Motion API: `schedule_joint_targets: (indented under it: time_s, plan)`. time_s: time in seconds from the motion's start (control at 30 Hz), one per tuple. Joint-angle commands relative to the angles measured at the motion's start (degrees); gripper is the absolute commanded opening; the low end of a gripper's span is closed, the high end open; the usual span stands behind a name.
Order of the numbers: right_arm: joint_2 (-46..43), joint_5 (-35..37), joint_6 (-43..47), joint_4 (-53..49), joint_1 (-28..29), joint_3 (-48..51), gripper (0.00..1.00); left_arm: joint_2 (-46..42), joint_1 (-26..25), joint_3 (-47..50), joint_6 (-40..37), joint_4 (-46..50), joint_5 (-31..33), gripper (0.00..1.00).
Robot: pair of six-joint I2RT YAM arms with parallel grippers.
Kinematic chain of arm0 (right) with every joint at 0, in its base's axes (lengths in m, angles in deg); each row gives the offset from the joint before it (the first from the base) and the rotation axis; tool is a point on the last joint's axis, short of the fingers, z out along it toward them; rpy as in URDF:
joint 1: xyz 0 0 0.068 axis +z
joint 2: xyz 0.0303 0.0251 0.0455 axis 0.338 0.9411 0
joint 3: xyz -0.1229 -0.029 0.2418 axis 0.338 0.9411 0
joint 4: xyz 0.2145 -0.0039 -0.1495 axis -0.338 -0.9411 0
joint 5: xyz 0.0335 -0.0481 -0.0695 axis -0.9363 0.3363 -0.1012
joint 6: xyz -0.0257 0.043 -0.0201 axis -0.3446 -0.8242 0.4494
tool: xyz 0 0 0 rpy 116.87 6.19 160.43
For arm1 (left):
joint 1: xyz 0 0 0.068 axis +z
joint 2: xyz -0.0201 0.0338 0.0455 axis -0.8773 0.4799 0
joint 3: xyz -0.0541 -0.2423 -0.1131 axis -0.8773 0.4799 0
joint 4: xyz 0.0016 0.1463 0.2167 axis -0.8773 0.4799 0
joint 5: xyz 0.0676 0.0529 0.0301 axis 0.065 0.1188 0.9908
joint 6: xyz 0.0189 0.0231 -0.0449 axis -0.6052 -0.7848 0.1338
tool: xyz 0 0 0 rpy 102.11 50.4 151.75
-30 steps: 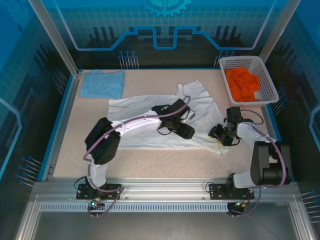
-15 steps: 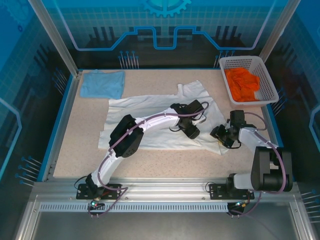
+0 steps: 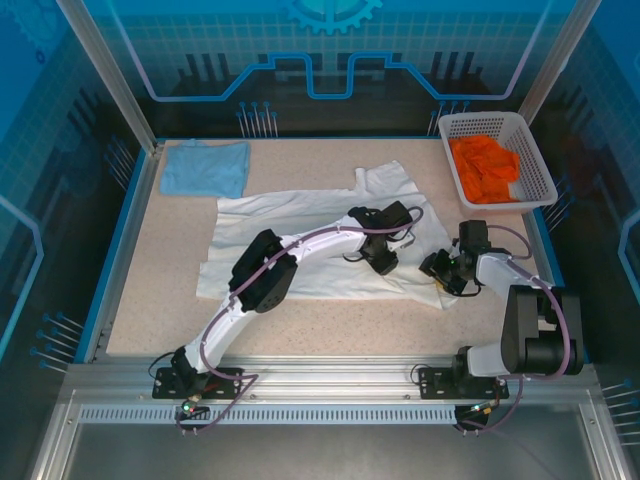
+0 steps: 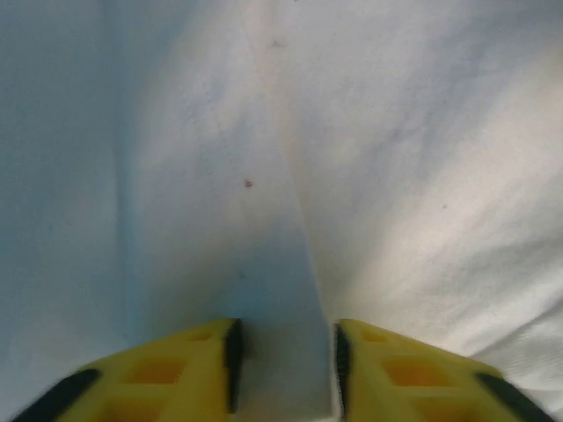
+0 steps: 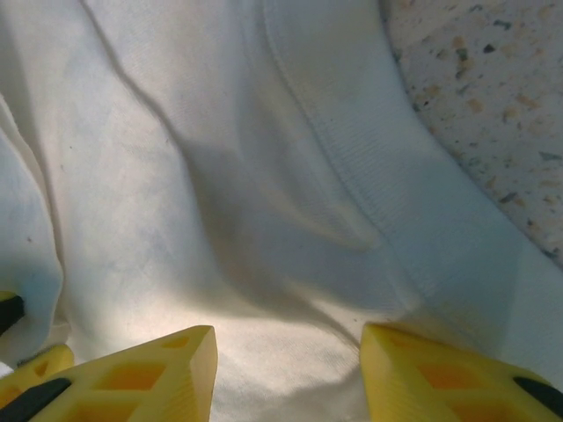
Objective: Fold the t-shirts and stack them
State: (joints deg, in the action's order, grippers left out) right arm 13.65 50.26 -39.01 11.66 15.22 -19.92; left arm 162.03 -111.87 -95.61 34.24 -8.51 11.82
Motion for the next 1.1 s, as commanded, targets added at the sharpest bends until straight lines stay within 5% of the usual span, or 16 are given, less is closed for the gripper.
schedule_joint_targets:
  time_s: [0.0, 0.23, 0.6, 0.87, 1.07]
  plan:
    - [0.7, -1.2, -0.3, 0.3, -0.6, 0.3, 0.46, 1.1, -0.3, -2.1, -0.7, 0.8, 2.3, 0.20]
    - [1.4, -0.8, -0.4, -0.3, -0.6, -0.1, 0.43, -1.5, 0.7, 1.3, -0.2, -3.5, 5.8, 0.04]
    - [3.5, -0.5, -0.8, -1.2, -0.5, -0.9, 0.42, -4.4, 8.3, 6.6, 3.3, -8.2, -0.4, 0.00]
    - [4.7, -0.4, -1.0, -1.6, -0.6, -1.5, 0.42, -4.6, 13.7, 6.7, 9.4, -10.4, -6.8, 0.17]
    - [5.1, -0.2, -1.2, -1.9, -0.7, -1.5, 0.42, -5.5, 17.5, 6.1, 17.6, -10.4, -6.0, 0.47]
